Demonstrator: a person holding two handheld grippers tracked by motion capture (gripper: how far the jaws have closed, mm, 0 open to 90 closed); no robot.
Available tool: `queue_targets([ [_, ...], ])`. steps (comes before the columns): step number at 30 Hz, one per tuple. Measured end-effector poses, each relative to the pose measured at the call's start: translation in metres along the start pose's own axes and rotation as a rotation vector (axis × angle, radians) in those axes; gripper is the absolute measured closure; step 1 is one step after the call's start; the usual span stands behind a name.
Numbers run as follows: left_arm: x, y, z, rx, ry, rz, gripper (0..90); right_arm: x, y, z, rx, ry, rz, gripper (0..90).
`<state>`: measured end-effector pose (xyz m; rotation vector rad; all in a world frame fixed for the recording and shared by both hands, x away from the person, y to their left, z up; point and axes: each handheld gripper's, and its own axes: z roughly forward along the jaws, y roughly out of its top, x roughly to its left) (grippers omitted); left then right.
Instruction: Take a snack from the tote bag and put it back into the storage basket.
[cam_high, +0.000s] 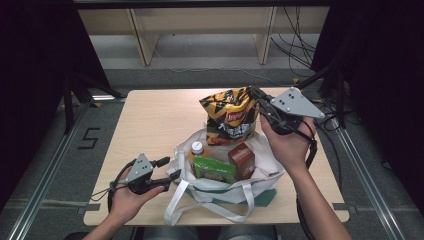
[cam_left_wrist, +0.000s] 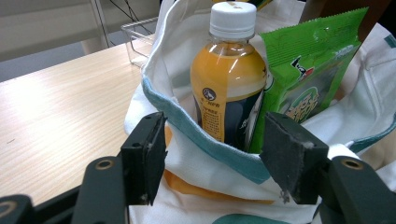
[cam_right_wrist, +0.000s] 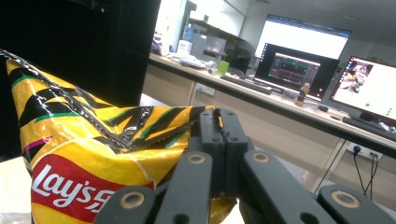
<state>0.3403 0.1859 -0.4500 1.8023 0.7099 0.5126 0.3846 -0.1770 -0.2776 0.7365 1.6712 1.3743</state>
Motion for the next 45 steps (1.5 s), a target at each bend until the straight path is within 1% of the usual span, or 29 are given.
queue_targets([
  [6, 0.000, 0.000, 0.000, 0.005, 0.002, 0.002, 39.7, -0.003, 0.003, -0.001, -0.016, -0.012, 0.023, 90.0],
  [7, 0.000, 0.000, 0.000, -0.001, -0.001, 0.000, 39.7, -0.003, 0.004, -0.002, -0.025, -0.016, 0.020, 90.0],
  [9, 0.000, 0.000, 0.000, -0.003, -0.002, -0.001, 39.7, -0.004, 0.006, -0.002, -0.032, -0.016, 0.034, 90.0],
  [11, 0.000, 0.000, 0.000, -0.003, -0.003, -0.002, 39.7, -0.006, 0.008, -0.003, -0.037, -0.031, 0.021, 90.0],
  [12, 0.001, 0.000, 0.000, 0.000, -0.003, 0.000, 39.7, -0.007, 0.009, -0.003, -0.044, -0.030, 0.023, 90.0],
  [13, 0.001, 0.000, 0.000, -0.001, -0.004, -0.002, 39.7, -0.008, 0.009, -0.003, -0.046, -0.044, 0.014, 90.0],
  [14, 0.001, 0.000, 0.000, 0.004, 0.001, 0.000, 39.7, -0.009, 0.010, -0.003, -0.048, -0.042, 0.025, 90.0],
  [16, 0.000, 0.000, 0.000, 0.001, 0.002, 0.000, 39.7, -0.012, 0.011, -0.004, -0.047, -0.053, 0.020, 90.0],
  [17, 0.000, 0.000, 0.000, 0.000, 0.002, -0.001, 39.7, -0.013, 0.011, -0.004, -0.049, -0.057, 0.032, 90.0],
  [18, 0.000, 0.000, 0.000, -0.001, 0.000, 0.000, 39.7, -0.016, 0.010, -0.004, -0.052, -0.064, 0.025, 90.0],
  [20, 0.000, 0.000, 0.000, -0.001, 0.000, -0.001, 39.7, -0.019, 0.010, -0.004, -0.051, -0.073, 0.039, 90.0],
  [21, 0.000, 0.000, 0.000, -0.001, 0.000, 0.000, 39.7, -0.021, 0.009, -0.004, -0.053, -0.077, 0.038, 90.0],
  [22, 0.001, 0.000, 0.000, -0.002, 0.000, 0.000, 39.7, -0.023, 0.009, -0.004, -0.056, -0.083, 0.027, 90.0],
  [23, 0.001, 0.000, 0.000, -0.002, 0.001, 0.000, 39.7, -0.023, 0.008, -0.004, -0.060, -0.085, 0.049, 90.0],
  [25, 0.001, 0.000, 0.000, -0.001, 0.002, 0.001, 39.7, -0.026, 0.008, -0.004, -0.061, -0.092, 0.056, 90.0],
  [26, 0.001, 0.000, 0.000, -0.001, 0.002, -0.002, 39.7, -0.029, 0.009, -0.005, -0.064, -0.108, 0.042, 90.0],
  [27, 0.001, 0.000, 0.000, -0.001, 0.002, 0.001, 39.7, -0.028, 0.009, -0.005, -0.061, -0.100, 0.062, 90.0],
  [28, 0.001, 0.000, 0.000, -0.003, 0.003, 0.001, 39.7, -0.030, 0.010, -0.005, -0.072, -0.111, 0.057, 90.0],
  [29, 0.001, 0.000, 0.000, -0.003, 0.004, 0.002, 39.7, -0.031, 0.010, -0.006, -0.066, -0.105, 0.069, 90.0],
  [30, 0.001, 0.000, 0.000, -0.003, 0.003, 0.001, 39.7, -0.034, 0.011, -0.006, -0.069, -0.124, 0.057, 90.0],
  [31, 0.001, 0.000, 0.000, -0.002, 0.003, 0.001, 39.7, -0.035, 0.011, -0.006, -0.078, -0.122, 0.055, 90.0],
  [34, 0.001, 0.000, 0.000, -0.003, 0.004, 0.001, 39.7, -0.038, 0.010, -0.007, -0.073, -0.132, 0.073, 90.0],
  [35, 0.001, 0.000, 0.000, -0.003, 0.004, 0.002, 39.7, -0.039, 0.010, -0.007, -0.073, -0.136, 0.089, 90.0],
  [37, 0.001, 0.000, -0.001, -0.005, 0.005, 0.005, 39.8, -0.043, 0.009, -0.006, -0.077, -0.143, 0.083, 90.0],
  [38, 0.001, 0.000, -0.001, -0.006, 0.005, 0.004, 39.8, -0.043, 0.008, -0.006, -0.079, -0.140, 0.098, 90.0],
  [40, 0.001, 0.000, 0.000, -0.007, 0.005, 0.003, 39.8, -0.046, 0.007, -0.005, -0.078, -0.148, 0.080, 90.0],
  [41, 0.001, 0.000, -0.001, -0.007, 0.005, 0.002, 39.8, -0.046, 0.007, -0.005, -0.073, -0.155, 0.098, 90.0],
  [42, 0.001, 0.000, 0.000, -0.015, 0.001, 0.000, 39.8, -0.048, 0.007, -0.004, -0.075, -0.156, 0.092, 90.0],
  [45, 0.001, 0.000, -0.001, -0.010, 0.008, 0.002, 39.8, -0.051, 0.006, -0.004, -0.073, -0.163, 0.107, 90.0],
])
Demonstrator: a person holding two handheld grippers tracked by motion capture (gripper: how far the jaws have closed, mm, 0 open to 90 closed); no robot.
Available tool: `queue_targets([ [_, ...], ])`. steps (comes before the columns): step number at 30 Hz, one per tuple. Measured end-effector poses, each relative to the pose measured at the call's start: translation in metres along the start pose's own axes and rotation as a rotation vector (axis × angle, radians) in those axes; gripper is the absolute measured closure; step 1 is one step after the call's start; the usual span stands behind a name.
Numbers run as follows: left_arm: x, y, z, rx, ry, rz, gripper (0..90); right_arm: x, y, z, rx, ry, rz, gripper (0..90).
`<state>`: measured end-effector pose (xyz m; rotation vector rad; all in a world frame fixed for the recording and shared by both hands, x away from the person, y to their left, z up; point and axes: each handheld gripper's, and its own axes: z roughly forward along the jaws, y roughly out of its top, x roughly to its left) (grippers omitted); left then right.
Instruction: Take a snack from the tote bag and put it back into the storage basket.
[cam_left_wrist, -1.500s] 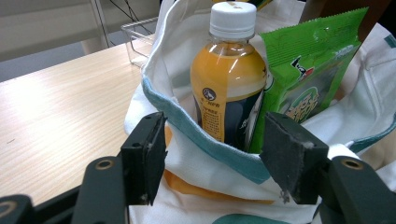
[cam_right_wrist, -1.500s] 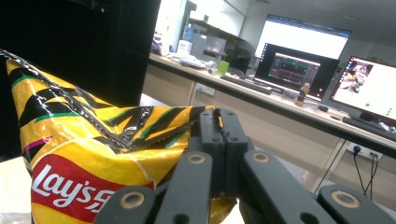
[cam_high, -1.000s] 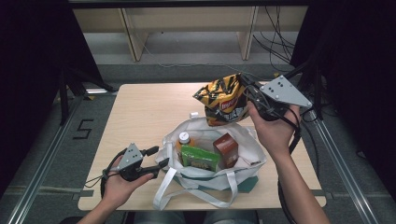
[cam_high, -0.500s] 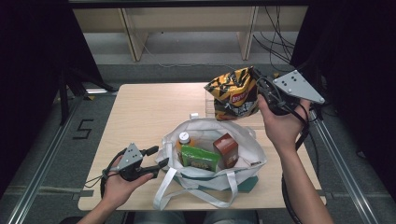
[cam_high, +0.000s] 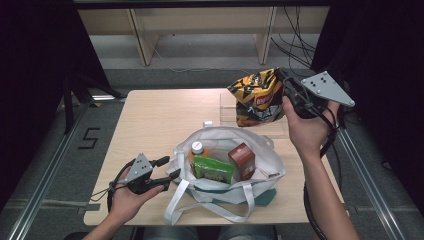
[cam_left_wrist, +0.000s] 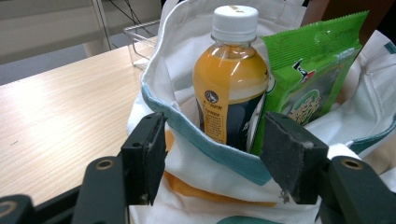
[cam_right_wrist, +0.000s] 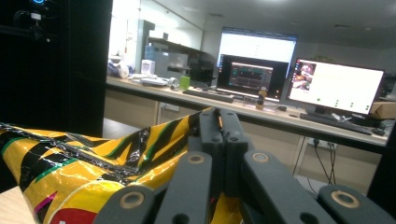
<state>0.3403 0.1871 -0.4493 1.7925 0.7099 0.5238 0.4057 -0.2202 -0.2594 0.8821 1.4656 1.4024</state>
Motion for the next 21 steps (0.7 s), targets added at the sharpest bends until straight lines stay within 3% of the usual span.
queue_targets([
  [5, 0.001, 0.000, -0.001, -0.002, 0.001, 0.003, 39.8, -0.008, -0.001, 0.004, 0.003, -0.018, -0.005, 90.0],
  [6, 0.001, 0.000, -0.001, -0.003, 0.001, 0.003, 39.8, -0.007, -0.002, 0.005, 0.010, -0.025, 0.018, 90.0],
  [11, 0.001, 0.000, -0.001, -0.003, 0.007, 0.004, 39.7, -0.012, -0.003, 0.010, 0.017, -0.042, 0.029, 90.0],
  [16, 0.002, 0.000, -0.001, -0.012, 0.004, 0.002, 39.6, -0.019, -0.003, 0.015, 0.020, -0.058, 0.014, 90.0],
  [17, 0.002, 0.000, -0.001, -0.016, -0.001, 0.000, 39.6, -0.020, -0.003, 0.017, 0.027, -0.058, 0.038, 90.0],
  [21, 0.002, 0.000, -0.001, -0.013, 0.005, 0.002, 39.7, -0.024, -0.005, 0.021, 0.034, -0.066, 0.039, 90.0],
])
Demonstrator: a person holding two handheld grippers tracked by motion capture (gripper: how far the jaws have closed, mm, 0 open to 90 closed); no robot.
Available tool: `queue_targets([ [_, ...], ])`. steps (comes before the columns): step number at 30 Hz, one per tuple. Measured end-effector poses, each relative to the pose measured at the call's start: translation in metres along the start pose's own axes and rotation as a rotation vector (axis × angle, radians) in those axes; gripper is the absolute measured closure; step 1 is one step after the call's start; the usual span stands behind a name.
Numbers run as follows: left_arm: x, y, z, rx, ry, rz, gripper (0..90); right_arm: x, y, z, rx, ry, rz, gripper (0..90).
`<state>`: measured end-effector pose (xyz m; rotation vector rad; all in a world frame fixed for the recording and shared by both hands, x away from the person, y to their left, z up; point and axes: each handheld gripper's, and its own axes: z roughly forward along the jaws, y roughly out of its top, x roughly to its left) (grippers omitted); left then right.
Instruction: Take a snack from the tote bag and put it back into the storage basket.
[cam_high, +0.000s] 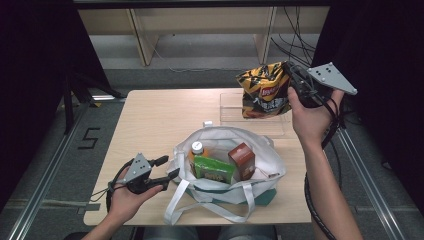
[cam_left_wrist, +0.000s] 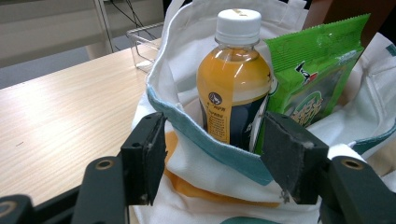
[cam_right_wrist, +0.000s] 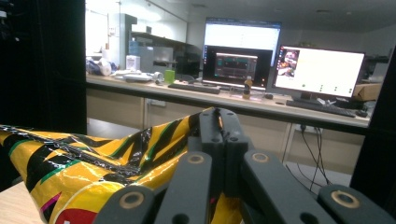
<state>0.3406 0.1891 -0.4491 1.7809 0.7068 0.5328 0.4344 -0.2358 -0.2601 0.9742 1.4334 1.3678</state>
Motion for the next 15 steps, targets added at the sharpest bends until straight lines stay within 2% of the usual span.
queue_targets([
  [5, 0.001, 0.000, 0.000, 0.005, 0.001, -0.001, 39.6, -0.004, -0.004, 0.005, 0.006, -0.014, 0.007, 90.0],
  [8, 0.001, 0.000, 0.000, 0.003, 0.003, 0.001, 39.6, -0.005, -0.007, 0.008, 0.021, -0.015, 0.028, 90.0],
  [11, 0.001, 0.000, 0.000, -0.002, 0.000, -0.002, 39.6, -0.008, -0.009, 0.012, 0.026, -0.019, 0.018, 90.0],
  [15, 0.001, 0.000, 0.000, -0.004, 0.001, 0.000, 39.7, -0.009, -0.011, 0.016, 0.038, -0.026, 0.043, 90.0],
])
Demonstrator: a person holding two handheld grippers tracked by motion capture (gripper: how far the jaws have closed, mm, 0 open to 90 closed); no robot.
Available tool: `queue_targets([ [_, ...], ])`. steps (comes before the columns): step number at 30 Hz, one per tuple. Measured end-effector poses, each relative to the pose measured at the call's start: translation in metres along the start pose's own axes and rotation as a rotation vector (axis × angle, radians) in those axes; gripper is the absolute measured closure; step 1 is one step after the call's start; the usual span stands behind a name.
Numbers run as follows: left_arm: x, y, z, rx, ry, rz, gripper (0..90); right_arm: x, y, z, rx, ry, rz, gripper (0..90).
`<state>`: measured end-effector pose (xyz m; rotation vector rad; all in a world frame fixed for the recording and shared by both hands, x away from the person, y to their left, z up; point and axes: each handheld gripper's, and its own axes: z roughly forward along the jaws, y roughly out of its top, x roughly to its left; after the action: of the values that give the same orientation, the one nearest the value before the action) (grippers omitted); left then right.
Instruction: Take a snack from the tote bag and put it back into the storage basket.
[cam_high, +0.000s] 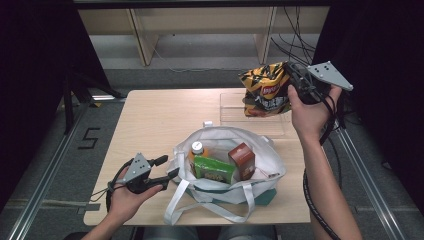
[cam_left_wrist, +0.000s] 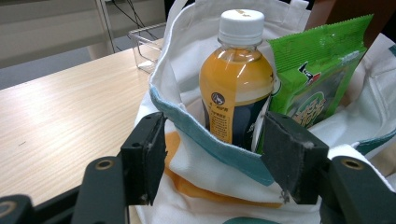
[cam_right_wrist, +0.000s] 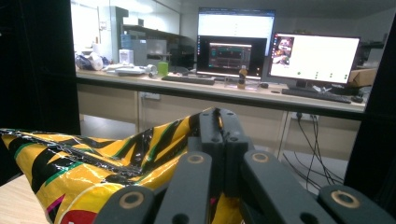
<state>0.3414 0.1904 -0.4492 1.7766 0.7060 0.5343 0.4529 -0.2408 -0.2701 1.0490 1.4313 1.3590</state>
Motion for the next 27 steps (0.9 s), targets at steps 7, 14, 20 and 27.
queue_targets([
  [7, 0.001, 0.000, -0.001, 0.000, 0.012, 0.003, 39.5, -0.004, -0.002, 0.007, 0.004, -0.014, 0.002, 90.0],
  [14, 0.001, 0.000, -0.001, -0.002, 0.011, -0.001, 39.3, -0.008, -0.004, 0.014, 0.016, -0.023, 0.001, 90.0],
  [20, 0.001, 0.000, -0.001, -0.001, 0.010, -0.002, 39.2, -0.012, -0.007, 0.019, 0.031, -0.029, 0.025, 90.0],
  [27, 0.001, 0.000, -0.001, -0.001, 0.010, -0.001, 39.2, -0.015, -0.008, 0.024, 0.034, -0.029, 0.021, 90.0],
])
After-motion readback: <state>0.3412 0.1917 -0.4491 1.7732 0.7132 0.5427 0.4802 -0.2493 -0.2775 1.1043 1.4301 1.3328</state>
